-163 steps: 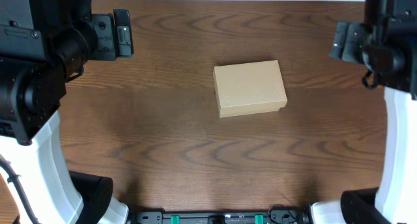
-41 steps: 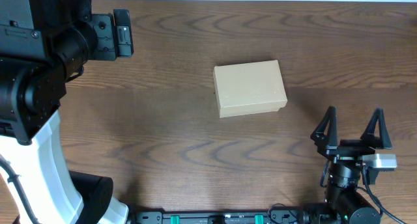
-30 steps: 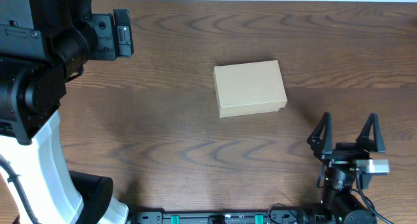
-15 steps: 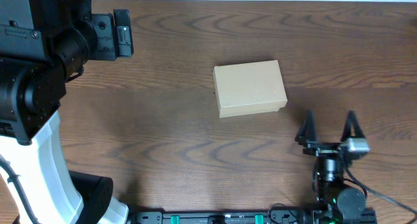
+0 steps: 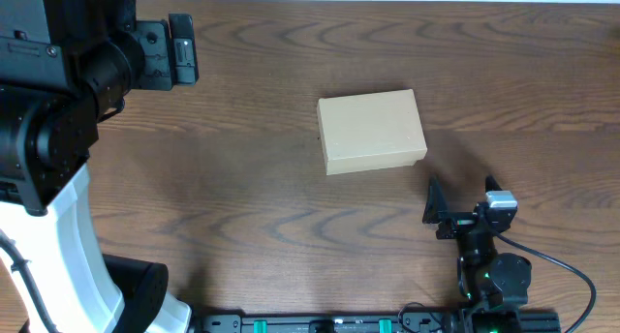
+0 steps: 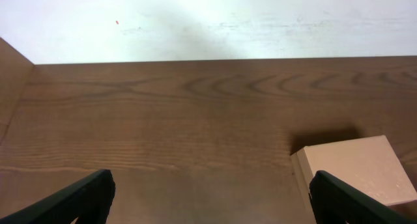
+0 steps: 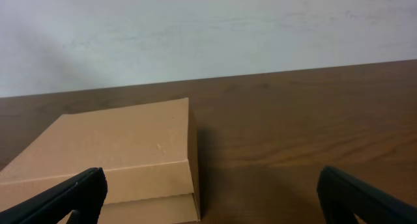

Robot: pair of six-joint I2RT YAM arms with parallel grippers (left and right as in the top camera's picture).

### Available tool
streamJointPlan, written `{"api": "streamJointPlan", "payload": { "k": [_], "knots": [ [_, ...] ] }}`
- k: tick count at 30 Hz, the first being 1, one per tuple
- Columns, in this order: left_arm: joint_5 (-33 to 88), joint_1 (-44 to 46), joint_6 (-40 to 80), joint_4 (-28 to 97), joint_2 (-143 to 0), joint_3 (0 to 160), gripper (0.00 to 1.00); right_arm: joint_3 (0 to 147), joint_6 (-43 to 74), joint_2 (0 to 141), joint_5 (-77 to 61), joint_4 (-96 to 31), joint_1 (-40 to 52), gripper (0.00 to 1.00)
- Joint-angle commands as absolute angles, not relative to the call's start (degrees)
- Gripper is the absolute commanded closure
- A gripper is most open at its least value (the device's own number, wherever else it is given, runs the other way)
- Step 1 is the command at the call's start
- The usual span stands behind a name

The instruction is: Pack container

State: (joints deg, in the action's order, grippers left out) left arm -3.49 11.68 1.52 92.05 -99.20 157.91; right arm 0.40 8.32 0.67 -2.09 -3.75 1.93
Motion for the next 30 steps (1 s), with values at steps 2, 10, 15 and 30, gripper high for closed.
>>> {"api": "streamJointPlan", "payload": {
  "k": [2, 10, 15, 30],
  "knots": [
    [-4.5, 11.7, 1.7, 93.3, -98.5, 158.7, 0.05, 0.3, 5.8, 0.3, -2.9, -4.1, 1.5, 0.01],
    [-4.5, 11.7, 1.7, 93.3, -98.5, 158.7, 0.05, 0.3, 5.8, 0.3, -2.8, -4.1, 1.5, 0.01],
    [-4.5, 11.7, 1.7, 93.3, -98.5, 158.7, 0.05, 0.3, -2.4, 0.4, -0.7, -4.3, 1.5, 0.01],
    [-4.5, 11.7, 1.7, 93.3, -98.5, 158.7, 0.05, 0.3, -6.5, 0.4, -0.7, -4.3, 1.5, 0.01]
  ]
}}
